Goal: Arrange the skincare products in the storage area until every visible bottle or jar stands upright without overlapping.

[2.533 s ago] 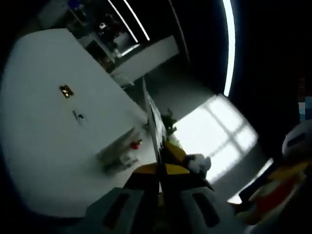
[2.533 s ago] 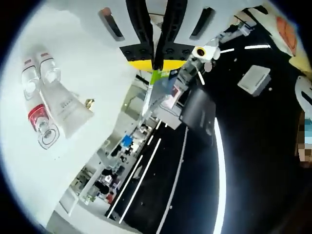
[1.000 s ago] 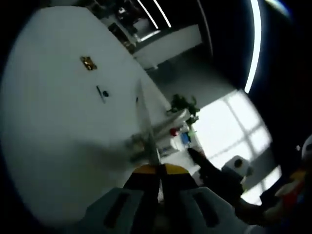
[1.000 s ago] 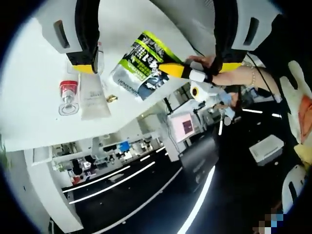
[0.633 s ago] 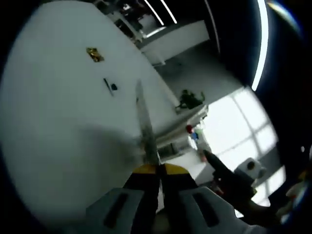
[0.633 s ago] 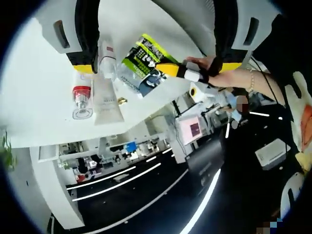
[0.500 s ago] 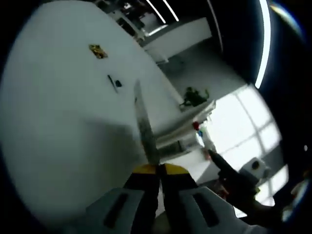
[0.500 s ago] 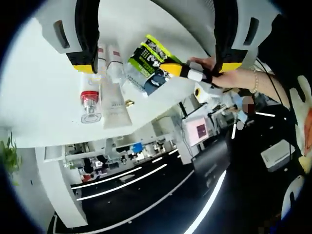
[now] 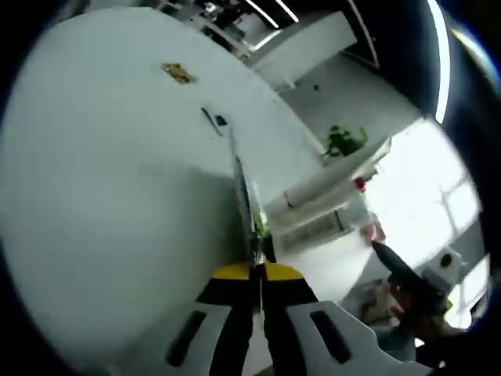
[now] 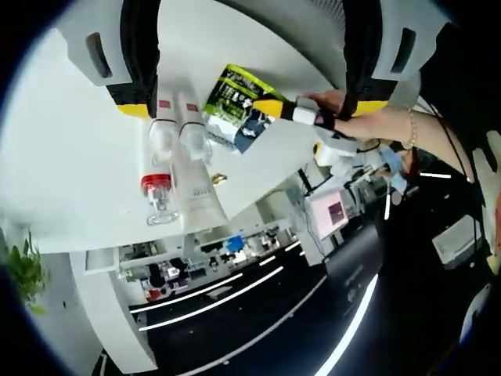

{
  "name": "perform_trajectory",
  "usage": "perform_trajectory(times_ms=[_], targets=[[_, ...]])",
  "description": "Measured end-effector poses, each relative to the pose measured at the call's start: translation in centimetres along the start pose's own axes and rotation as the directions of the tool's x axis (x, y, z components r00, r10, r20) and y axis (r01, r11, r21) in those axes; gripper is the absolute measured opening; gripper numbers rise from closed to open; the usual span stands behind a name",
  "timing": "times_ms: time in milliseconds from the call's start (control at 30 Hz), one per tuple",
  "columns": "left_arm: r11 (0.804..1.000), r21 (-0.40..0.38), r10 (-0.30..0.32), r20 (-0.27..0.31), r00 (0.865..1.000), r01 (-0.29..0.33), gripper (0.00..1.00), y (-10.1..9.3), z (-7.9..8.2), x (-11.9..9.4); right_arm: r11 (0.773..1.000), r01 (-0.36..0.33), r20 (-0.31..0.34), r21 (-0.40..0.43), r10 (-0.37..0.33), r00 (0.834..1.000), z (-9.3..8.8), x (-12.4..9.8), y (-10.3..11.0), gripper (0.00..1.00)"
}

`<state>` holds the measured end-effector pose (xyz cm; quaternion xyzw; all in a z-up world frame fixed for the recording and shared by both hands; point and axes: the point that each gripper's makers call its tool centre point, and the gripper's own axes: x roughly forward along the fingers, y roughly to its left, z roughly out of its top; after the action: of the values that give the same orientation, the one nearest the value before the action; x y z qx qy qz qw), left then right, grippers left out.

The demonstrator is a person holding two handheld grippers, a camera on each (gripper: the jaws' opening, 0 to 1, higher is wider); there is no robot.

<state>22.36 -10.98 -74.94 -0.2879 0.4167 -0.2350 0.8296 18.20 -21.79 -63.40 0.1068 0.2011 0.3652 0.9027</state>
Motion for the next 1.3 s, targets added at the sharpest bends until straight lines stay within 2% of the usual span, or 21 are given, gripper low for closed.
perform_trajectory(times_ms=[33,100,200,233,300,400,467,633,800,933,1300], targets=[[0.999,0.04,-0.002,-0.005,1.0,0.002,0.0,-0.2,-0.2,0.0,1.0,0.001,-0.002,0.003,-0.001,1.0,-0.1,0.0,0.0,1.0],[0.994,0.101,0.042,-0.018,0.999,-0.04,0.03,0.3,-0.4,0.0,1.0,-0.002,-0.005,0.006,0.002,1.0,-0.2,0.0,0.0,1.0],[0.988,0.14,0.063,-0.016,0.998,-0.06,0.06,0.7,-0.3,0.0,1.0,-0.007,-0.006,0.005,0.007,1.0,-0.2,0.1,0.2,1.0],[0.981,0.171,0.093,-0.016,0.996,-0.088,0.07,1.1,-0.2,-0.1,1.0,-0.007,-0.007,0.006,0.007,1.0,-0.2,0.1,0.2,1.0],[0.972,0.21,0.11,-0.02,0.994,-0.104,0.09,1.1,-0.3,-0.1,1.0,-0.008,-0.008,0.007,0.008,1.0,-0.2,0.1,0.1,1.0],[0.949,0.287,0.148,-0.038,0.988,-0.131,0.12,1.5,-0.4,-0.3,1.0,-0.008,-0.007,0.015,0.008,1.0,-0.2,0.0,0.1,1.0],[0.939,0.318,0.151,-0.041,0.988,-0.13,0.13,1.4,-0.4,-0.3,1.0,-0.007,-0.005,0.016,0.008,1.0,-0.2,0.0,0.1,1.0],[0.883,0.44,0.208,-0.046,0.977,-0.167,0.16,1.7,-0.3,-0.4,1.0,-0.011,-0.008,0.015,0.011,1.0,-0.2,0.0,0.2,1.0],[0.844,0.501,0.25,-0.051,0.967,-0.192,0.19,2.3,-0.2,-0.3,1.0,-0.011,-0.007,0.018,0.011,1.0,-0.2,0.0,0.1,1.0],[0.822,0.532,0.275,-0.061,0.96,-0.202,0.19,2.5,-0.5,-0.3,1.0,-0.011,-0.01,0.019,0.011,1.0,-0.3,0.0,0.1,1.0],[0.809,0.549,0.286,-0.055,0.957,-0.211,0.24,3.0,0.2,-1.3,1.0,-0.011,-0.023,0.018,0.012,1.0,-0.6,0.0,0.1,1.0]])
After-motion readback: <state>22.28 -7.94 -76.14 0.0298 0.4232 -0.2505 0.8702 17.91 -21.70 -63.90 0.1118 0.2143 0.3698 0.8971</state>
